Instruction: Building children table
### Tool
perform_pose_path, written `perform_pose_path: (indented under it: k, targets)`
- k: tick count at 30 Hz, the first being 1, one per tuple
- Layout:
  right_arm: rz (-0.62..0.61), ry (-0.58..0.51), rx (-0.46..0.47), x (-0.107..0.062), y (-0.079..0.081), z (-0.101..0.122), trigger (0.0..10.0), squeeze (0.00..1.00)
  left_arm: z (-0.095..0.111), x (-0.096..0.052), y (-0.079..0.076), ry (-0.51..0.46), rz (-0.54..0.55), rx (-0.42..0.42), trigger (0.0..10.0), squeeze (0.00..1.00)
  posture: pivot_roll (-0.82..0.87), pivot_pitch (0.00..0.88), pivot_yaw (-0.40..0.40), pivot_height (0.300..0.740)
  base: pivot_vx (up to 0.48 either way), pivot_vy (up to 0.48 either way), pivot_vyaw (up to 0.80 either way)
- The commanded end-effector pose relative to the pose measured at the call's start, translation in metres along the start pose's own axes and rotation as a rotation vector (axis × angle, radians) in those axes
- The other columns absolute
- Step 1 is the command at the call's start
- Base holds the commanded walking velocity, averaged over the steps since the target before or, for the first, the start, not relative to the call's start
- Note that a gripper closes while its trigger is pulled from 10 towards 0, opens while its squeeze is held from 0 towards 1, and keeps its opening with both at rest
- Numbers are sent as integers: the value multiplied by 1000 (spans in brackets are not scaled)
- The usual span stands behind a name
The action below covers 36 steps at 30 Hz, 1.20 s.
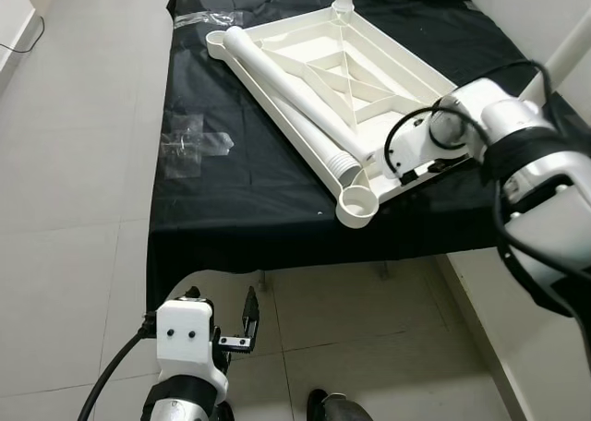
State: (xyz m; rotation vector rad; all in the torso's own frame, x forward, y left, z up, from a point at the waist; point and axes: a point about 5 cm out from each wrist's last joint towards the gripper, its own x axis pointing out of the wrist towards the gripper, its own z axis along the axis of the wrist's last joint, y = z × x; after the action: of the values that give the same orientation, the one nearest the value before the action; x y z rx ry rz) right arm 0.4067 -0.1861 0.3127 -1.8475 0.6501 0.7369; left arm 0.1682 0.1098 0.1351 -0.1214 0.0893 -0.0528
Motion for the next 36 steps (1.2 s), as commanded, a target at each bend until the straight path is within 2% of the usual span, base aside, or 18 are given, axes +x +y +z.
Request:
perform_pose_path:
  k: [1, 2, 3, 5, 7, 9, 12, 15, 16, 18, 19, 23, 27, 32, 33, 34, 35, 36]
  targets:
    - [11, -47, 32, -6, -2, -3, 10000, 0, -6, -3, -24, 30, -73, -66, 10000, 0, -82, 185, -76, 740, 0, 0, 0]
    - [20, -85, 50, -10, -4, -1, 10000, 0, -7, -2, -24, 30, -74, -65, 10000, 0, -82, 185, -76, 740, 0, 0, 0]
    - [26, -232, 127, -20, -11, 8, 10000, 0, -7, -2, -24, 30, -74, -66, 10000, 0, -84, 178, -75, 740, 0, 0, 0]
    - [26, -232, 127, -20, -11, 8, 10000, 0, -7, -2, -24, 30, -74, -66, 10000, 0, -84, 178, -75, 740, 0, 0, 0]
    - [-14, -656, 375, -41, -33, 37, 10000, 0, -7, 0, -23, 29, -75, -65, 10000, 0, -79, 172, -78, 740, 0, 0, 0]
    - [-53, -864, 489, -46, -44, 58, 10000, 0, -7, 0, -23, 28, -73, -61, 10000, 0, -79, 172, -78, 740, 0, 0, 0]
    - [-71, -889, 511, -44, -46, 65, 10000, 0, -7, 0, -23, 26, -72, -60, 10000, 0, -79, 172, -78, 740, 0, 0, 0]
    - [-156, -922, 674, -31, -52, 89, 10000, 0, -7, 0, -23, 22, -70, -61, 10000, 0, -54, 170, -77, 740, 0, 0, 0]
    - [-156, -922, 674, -31, -52, 89, 10000, 0, -7, 0, -23, 22, -70, -61, 10000, 0, -54, 170, -77, 740, 0, 0, 0]
    - [-230, -883, 883, -18, -54, 108, 10000, 0, -6, -1, -24, 19, -71, -61, 10000, 0, -50, 180, -82, 740, 0, 0, 0]
    - [-243, -874, 931, -15, -54, 112, 10000, 0, -5, -2, -24, 18, -71, -62, 10000, 0, -50, 180, -82, 740, 0, 0, 0]
    - [-240, -882, 962, -14, -54, 114, 10000, 0, -5, -2, -25, 17, -71, -62, 10000, 0, -50, 180, -82, 740, 0, 0, 0]
    - [-305, -895, 1127, -6, -54, 134, 10000, 0, 4, -8, -29, -4, -66, -65, 10000, 0, -36, 225, -94, 740, 0, 0, 0]
    - [-375, -910, 1258, -3, -55, 142, 10000, 0, 7, -10, -28, -16, -46, -65, 10000, 0, -35, 239, -91, 740, 0, 0, 0]
    - [-407, -952, 1300, -6, -58, 145, 10000, 0, 8, -9, -27, -21, -36, -69, 10000, 0, -32, 244, -94, 740, 0, 0, 0]
    - [-404, -1061, 1377, -12, -62, 150, 10000, 0, 10, -9, -27, -29, -26, -63, 10000, 0, -26, 241, -98, 740, 0, 0, 0]
    - [-404, -1061, 1377, -12, -62, 150, 10000, 0, 10, -9, -27, -29, -26, -63, 10000, 0, -26, 241, -98, 740, 0, 0, 0]
    - [-399, -1140, 1427, -17, -66, 152, 10000, 0, 11, -8, -26, -36, -19, -59, 10000, 0, -26, 241, -98, 740, 0, 0, 0]
